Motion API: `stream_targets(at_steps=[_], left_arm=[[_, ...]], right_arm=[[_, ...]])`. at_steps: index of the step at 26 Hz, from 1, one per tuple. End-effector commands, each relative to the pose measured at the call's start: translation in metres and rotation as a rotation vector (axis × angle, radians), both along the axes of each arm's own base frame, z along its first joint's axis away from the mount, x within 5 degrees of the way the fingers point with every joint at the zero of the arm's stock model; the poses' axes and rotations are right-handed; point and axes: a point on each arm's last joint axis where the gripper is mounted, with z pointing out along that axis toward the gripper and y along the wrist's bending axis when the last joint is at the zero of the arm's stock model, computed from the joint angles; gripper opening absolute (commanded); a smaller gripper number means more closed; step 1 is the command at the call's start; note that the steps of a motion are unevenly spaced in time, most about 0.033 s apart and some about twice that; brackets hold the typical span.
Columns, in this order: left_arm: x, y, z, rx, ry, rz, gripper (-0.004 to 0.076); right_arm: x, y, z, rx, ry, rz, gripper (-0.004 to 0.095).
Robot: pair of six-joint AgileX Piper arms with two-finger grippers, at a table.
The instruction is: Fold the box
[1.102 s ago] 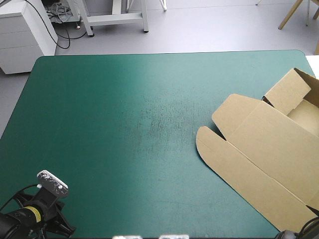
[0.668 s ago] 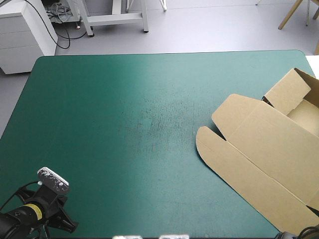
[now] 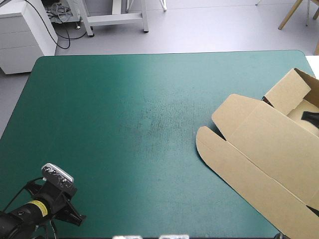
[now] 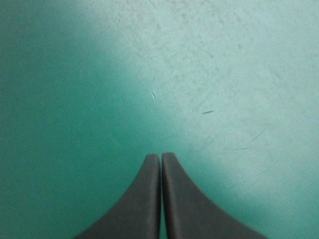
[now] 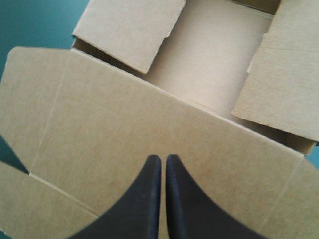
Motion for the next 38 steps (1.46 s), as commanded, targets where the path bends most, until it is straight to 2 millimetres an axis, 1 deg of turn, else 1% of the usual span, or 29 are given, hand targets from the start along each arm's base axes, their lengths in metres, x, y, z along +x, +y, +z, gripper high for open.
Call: stream_targets(at_steps=[1,3,5,8,16,25,26,28,30,36,38], left_arm=[[0.004,-0.005,0.010,-0.060,-0.065,-0.009,-0.0010],[0.004,-0.005,0.010,-0.063,-0.064,-0.009,-0.0010],[0.004,-0.005,0.010,-0.063,-0.064,-0.009,-0.0010],[0.004,-0.005,0.010,-0.063,-0.064,-0.009,-0.0010],[0.007,-0.006,0.013,-0.080,-0.100,-0.012,-0.0010],[0.009,-0.008,0.016,-0.096,-0.147,-0.021,-0.0010],[0.009,-0.008,0.016,-0.096,-0.147,-0.021,-0.0010],[0.009,-0.008,0.016,-0.094,-0.146,-0.022,-0.0010],[0.009,-0.008,0.016,-0.090,-0.150,-0.027,-0.0010],[0.010,-0.008,0.016,-0.089,-0.160,-0.043,-0.0010],[0.010,-0.011,0.016,-0.123,-0.165,-0.051,-0.0010]], right_arm=[[-0.024,0.033,0.007,-0.083,-0.113,0.110,-0.0003],[-0.039,0.053,-0.006,-0.120,-0.113,0.237,-0.0003],[-0.051,0.068,-0.019,-0.103,-0.110,0.305,-0.0003],[-0.064,0.079,-0.032,-0.093,-0.110,0.387,-0.0003],[-0.084,0.096,-0.069,-0.048,-0.123,0.504,-0.0003],[-0.098,0.104,-0.111,-0.018,-0.096,0.543,-0.0003],[-0.099,0.104,-0.113,-0.022,-0.102,0.538,-0.0003],[-0.101,0.105,-0.108,-0.043,-0.160,0.525,-0.0003],[-0.105,0.106,-0.107,-0.055,-0.178,0.524,-0.0003],[-0.108,0.107,-0.105,-0.064,-0.194,0.521,-0.0003],[-0.109,0.107,-0.106,-0.057,-0.190,0.514,-0.0003]])
